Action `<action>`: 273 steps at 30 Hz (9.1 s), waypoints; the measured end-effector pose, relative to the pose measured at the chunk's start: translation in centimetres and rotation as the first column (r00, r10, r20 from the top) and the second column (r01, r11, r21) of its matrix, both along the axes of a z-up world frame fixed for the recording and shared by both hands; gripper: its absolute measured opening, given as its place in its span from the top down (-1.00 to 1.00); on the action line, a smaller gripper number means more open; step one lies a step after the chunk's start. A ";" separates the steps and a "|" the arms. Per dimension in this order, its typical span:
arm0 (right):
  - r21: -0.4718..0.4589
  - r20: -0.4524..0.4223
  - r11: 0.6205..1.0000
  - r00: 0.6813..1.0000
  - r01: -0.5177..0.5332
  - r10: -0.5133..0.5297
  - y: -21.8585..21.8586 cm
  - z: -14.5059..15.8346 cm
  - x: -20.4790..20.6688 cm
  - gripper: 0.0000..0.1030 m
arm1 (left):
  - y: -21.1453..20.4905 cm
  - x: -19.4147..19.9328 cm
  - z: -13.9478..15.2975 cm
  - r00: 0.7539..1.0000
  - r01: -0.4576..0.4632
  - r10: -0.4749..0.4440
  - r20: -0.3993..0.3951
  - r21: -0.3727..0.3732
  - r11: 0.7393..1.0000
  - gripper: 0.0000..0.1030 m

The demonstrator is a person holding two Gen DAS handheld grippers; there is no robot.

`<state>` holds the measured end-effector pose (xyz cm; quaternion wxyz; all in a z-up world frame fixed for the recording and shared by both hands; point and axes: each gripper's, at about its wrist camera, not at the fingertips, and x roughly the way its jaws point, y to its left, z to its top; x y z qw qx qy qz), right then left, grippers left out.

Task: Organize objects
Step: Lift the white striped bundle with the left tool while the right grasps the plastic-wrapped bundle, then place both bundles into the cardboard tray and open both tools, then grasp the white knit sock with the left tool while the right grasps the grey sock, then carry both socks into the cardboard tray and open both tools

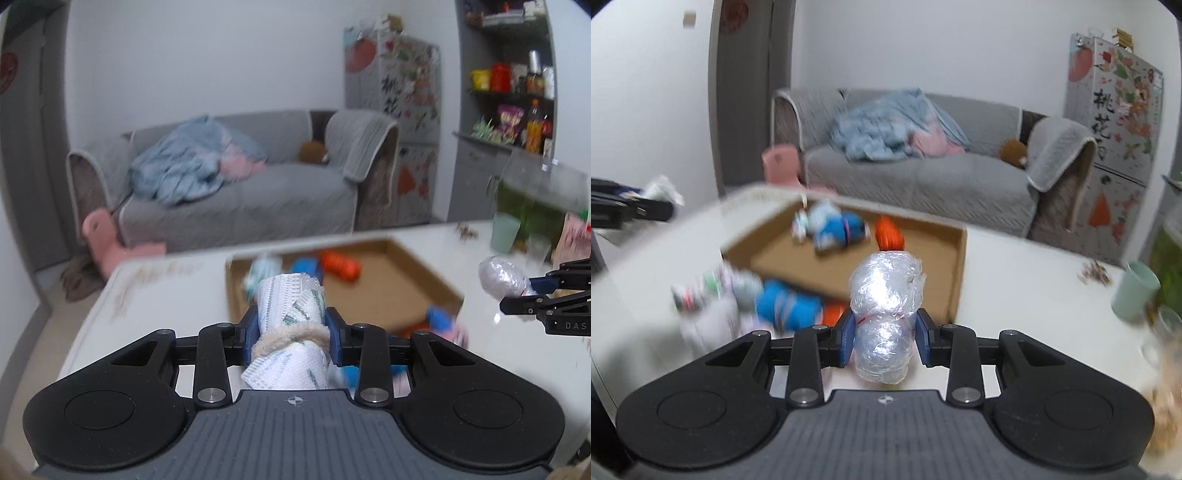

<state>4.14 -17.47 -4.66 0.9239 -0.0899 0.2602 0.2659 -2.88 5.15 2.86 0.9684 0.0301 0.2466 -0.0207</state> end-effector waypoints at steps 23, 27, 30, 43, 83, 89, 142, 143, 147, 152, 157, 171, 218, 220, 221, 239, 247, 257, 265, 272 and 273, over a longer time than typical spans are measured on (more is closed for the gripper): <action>0.013 -0.085 1.000 0.996 -0.004 0.005 2.5 0.3 17.5 0.40 | -9.4 30.4 -9.4 0.956 0.175 -0.222 -0.194 -0.230 0.957 0.17; -0.012 -0.117 1.000 0.993 -0.005 0.004 3.4 -1.1 19.0 0.40 | -9.1 31.9 -12.2 0.950 0.150 -0.190 -0.248 -0.169 0.974 0.17; -0.015 -0.138 1.000 0.990 -0.016 0.013 4.1 -1.8 19.9 0.40 | -8.3 31.9 -13.6 0.949 0.138 -0.150 -0.276 -0.065 0.988 0.15; -0.090 -0.238 0.995 0.971 -0.036 0.014 6.2 -4.8 22.0 0.35 | -9.8 31.6 -14.2 0.959 0.139 -0.092 -0.268 0.163 0.977 0.11; -0.148 0.164 0.988 0.986 0.035 -0.010 5.6 4.5 -3.0 -0.87 | -2.6 -1.2 -5.2 0.999 -0.037 0.036 0.020 0.067 0.997 -0.99; -0.006 0.173 0.996 0.980 -0.094 0.094 3.9 1.2 -6.7 -0.95 | 0.5 -6.0 -9.2 0.993 -0.116 0.116 -0.025 0.009 0.993 -0.99; -0.021 -0.045 0.983 0.983 -0.181 0.180 5.7 -10.0 -4.4 0.22 | -4.7 2.0 -15.1 0.986 -0.078 0.084 -0.141 0.048 0.996 -0.28; -0.021 -0.043 0.984 0.984 -0.176 0.175 5.5 -9.9 -4.5 0.22 | -4.5 1.7 -15.0 0.987 -0.077 0.082 -0.136 0.040 0.996 -0.23; -0.006 -0.048 0.988 0.987 -0.156 0.156 4.6 -9.8 -5.0 0.22 | -3.9 0.6 -14.8 0.989 -0.072 0.074 -0.126 0.022 0.997 -0.17; 0.005 -0.057 0.989 0.988 -0.145 0.146 3.6 -9.8 -5.5 0.22 | -3.2 -1.3 -14.7 0.990 -0.070 0.072 -0.122 0.016 0.997 -0.15; 0.019 -0.071 0.991 0.989 -0.131 0.132 2.6 -9.8 -5.5 0.22 | -3.1 -3.4 -14.7 0.991 -0.051 0.053 -0.121 0.013 0.999 -0.14; 0.086 -0.048 0.990 0.992 -0.112 0.116 0.7 -6.6 -5.0 0.22 | -2.7 -4.0 -10.0 0.999 -0.003 0.004 -0.052 0.025 1.000 -0.13; 0.070 -0.196 0.968 0.948 -0.243 0.252 12.5 -1.0 9.7 0.22 | 2.1 12.4 -8.1 0.961 0.241 -0.227 -0.157 0.073 0.968 -0.13; 0.069 -0.211 0.968 0.945 -0.240 0.249 12.9 -1.4 10.2 0.22 | 2.3 13.1 -8.6 0.958 0.241 -0.226 -0.173 0.066 0.968 -0.13; 0.075 -0.224 0.968 0.941 -0.241 0.252 13.1 -1.6 10.6 0.22 | 2.5 13.6 -8.8 0.955 0.245 -0.232 -0.185 0.054 0.968 -0.13; -0.019 -0.326 0.976 0.924 -0.216 0.199 18.1 -5.4 15.6 0.20 | 3.7 18.3 -12.7 0.940 0.196 -0.172 -0.295 0.054 0.979 -0.13; -0.031 -0.321 0.973 0.925 -0.227 0.205 18.6 -5.3 15.1 0.15 | 2.1 17.9 -12.8 0.946 0.192 -0.144 -0.291 0.145 0.971 -0.18; -0.026 -0.331 0.968 0.916 -0.248 0.226 18.8 -5.1 15.1 0.21 | 2.1 17.8 -12.7 0.938 0.226 -0.172 -0.299 0.158 0.961 -0.24; -0.064 -0.345 0.935 0.887 -0.349 0.308 19.5 -4.7 14.9 0.10 | 1.7 17.5 -12.0 0.925 0.279 -0.223 -0.308 0.153 0.948 -0.67; -0.111 -0.350 0.898 0.863 -0.425 0.366 19.7 -3.1 15.2 -0.44 | 2.0 17.0 -10.7 0.909 0.335 -0.273 -0.314 0.164 0.928 -0.85; -0.115 -0.343 0.900 0.867 -0.420 0.361 19.6 -2.9 15.2 -0.44 | 2.1 17.0 -10.4 0.914 0.325 -0.265 -0.307 0.161 0.932 -0.87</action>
